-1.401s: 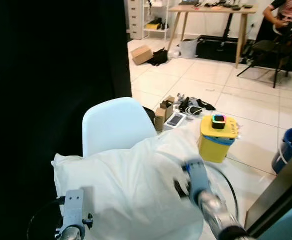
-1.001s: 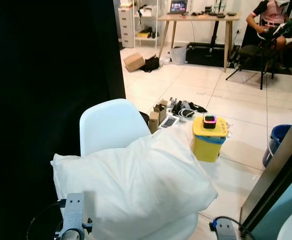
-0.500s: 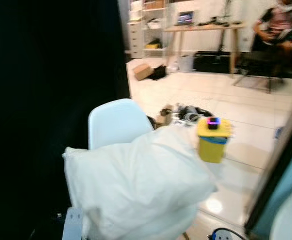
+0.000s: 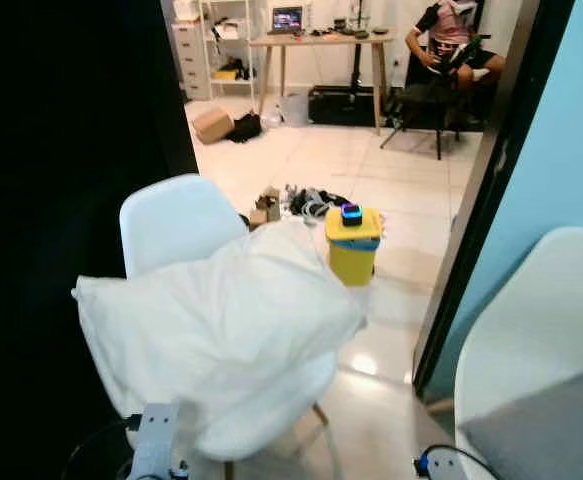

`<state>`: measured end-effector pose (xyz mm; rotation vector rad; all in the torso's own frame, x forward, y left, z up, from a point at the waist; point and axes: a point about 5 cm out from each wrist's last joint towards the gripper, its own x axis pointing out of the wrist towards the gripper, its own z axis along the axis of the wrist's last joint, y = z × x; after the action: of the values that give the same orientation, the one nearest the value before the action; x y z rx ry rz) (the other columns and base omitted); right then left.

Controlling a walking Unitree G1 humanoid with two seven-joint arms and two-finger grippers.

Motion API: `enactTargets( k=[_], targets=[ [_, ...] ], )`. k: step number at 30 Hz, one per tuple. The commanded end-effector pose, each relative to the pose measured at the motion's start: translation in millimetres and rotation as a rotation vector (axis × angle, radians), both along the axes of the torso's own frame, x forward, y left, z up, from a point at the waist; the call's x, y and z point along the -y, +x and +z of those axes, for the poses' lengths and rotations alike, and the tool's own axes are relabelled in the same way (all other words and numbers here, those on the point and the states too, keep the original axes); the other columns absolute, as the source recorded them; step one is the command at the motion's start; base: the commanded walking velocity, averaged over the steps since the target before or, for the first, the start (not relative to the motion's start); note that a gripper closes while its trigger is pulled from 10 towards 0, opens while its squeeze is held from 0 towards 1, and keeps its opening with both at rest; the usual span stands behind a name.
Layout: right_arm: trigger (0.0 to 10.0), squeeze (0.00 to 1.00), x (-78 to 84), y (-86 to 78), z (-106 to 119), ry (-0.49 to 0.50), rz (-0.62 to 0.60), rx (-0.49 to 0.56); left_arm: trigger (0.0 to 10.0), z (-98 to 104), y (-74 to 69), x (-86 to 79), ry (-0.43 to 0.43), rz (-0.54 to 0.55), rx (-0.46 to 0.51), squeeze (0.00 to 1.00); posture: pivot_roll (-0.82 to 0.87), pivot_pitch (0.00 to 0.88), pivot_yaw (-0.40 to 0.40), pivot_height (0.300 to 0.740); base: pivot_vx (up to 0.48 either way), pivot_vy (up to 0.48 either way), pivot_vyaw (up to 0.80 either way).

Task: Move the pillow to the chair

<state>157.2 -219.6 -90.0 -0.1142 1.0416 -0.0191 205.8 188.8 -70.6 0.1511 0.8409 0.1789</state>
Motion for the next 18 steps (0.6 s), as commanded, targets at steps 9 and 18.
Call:
enactTargets(
  k=[9,18],
  targets=[
    [10.0,0.00,-3.4,2.7,-0.1,0.005,-0.025,-0.008,10.0,1.5,1.9,-0.5,-0.008,-0.003,0.019,0.00,0.06,0.000,0.048,0.740,-0.129,0.000,-0.23],
    [10.0,0.00,3.3,3.6,1.4,-0.035,-0.032,-0.013,10.0,2.6,4.5,3.5,-0.043,-0.017,0.036,0.00,0.06,0.000,0.045,0.740,0.000,0.000,-0.78]
  ],
)
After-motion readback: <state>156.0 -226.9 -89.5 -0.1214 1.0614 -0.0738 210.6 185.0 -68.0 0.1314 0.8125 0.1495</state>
